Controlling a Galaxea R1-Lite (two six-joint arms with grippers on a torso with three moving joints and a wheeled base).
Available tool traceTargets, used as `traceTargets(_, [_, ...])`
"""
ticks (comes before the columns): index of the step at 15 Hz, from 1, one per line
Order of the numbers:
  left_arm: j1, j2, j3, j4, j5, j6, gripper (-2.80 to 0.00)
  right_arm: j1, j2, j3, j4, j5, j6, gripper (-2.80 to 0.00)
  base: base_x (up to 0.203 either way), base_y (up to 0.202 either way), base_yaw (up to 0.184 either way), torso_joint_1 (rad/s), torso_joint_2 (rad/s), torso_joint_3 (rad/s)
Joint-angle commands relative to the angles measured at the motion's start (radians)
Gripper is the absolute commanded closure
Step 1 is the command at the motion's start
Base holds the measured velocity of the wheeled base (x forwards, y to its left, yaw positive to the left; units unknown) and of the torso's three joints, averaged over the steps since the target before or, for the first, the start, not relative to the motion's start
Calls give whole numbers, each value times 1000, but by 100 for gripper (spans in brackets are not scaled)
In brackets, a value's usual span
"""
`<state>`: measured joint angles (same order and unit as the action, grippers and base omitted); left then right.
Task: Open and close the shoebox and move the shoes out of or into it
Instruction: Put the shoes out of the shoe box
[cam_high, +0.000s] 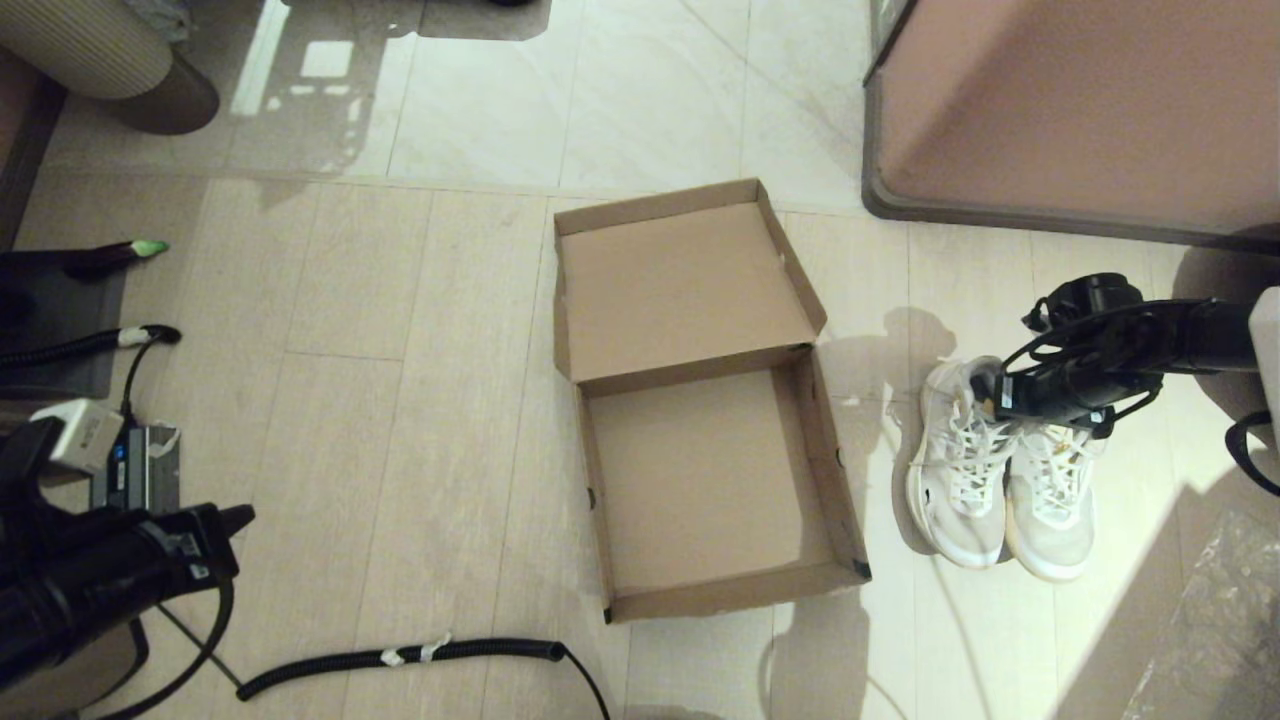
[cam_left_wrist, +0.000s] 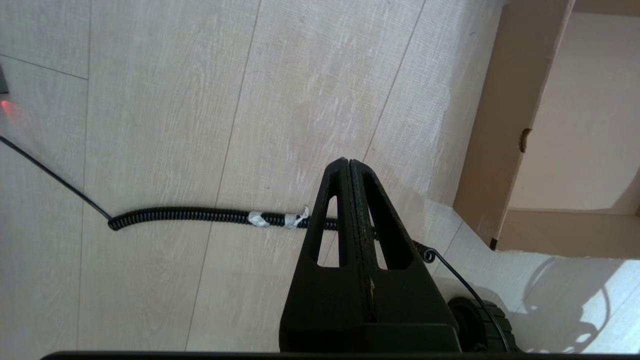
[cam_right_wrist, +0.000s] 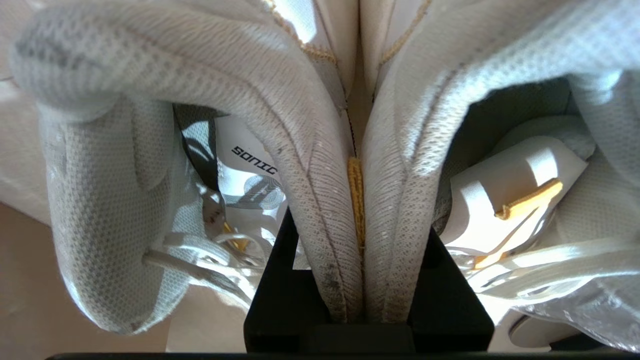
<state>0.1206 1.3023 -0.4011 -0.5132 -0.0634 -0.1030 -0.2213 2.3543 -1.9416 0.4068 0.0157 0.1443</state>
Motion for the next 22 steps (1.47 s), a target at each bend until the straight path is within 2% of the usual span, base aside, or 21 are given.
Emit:
traceTargets(1, [0, 1, 1, -4, -1, -1, 0, -15, -35, 22, 4, 1, -4, 0, 0, 0, 0, 0, 0, 0])
traceTargets(2, [0, -6, 2, -3, 0, -1, 0, -19, -34, 28, 4, 5, -10, 0, 0, 0, 0, 0, 0, 0])
traceTargets(3, [1, -14, 2, -4, 1, 0, 0, -19, -30, 30, 4, 15, -4, -280, 0, 0, 0, 0, 0, 0])
traceTargets(10, [1, -17, 30, -7, 4, -2, 0, -34, -69, 61, 3, 20, 0, -280, 0, 0, 0, 0, 0, 0])
traceTargets(12, [2, -29, 32, -7, 5, -22, 0, -35, -122, 73, 6, 23, 3, -280, 0, 0, 0, 0, 0, 0])
traceTargets(18, [2, -40, 36, -7, 7, -37, 0, 5, -312, 351, 7, 88, 10, -280, 0, 0, 0, 0, 0, 0])
traceTargets(19, [2, -34, 31, -7, 7, -37, 0, 30, -323, 356, 7, 95, 13, 0, 0, 0, 0, 0, 0, 0])
traceTargets(22, [2, -34, 22, -7, 7, -35, 0, 100, -286, 317, -12, 132, 26, 0, 0, 0, 0, 0, 0, 0])
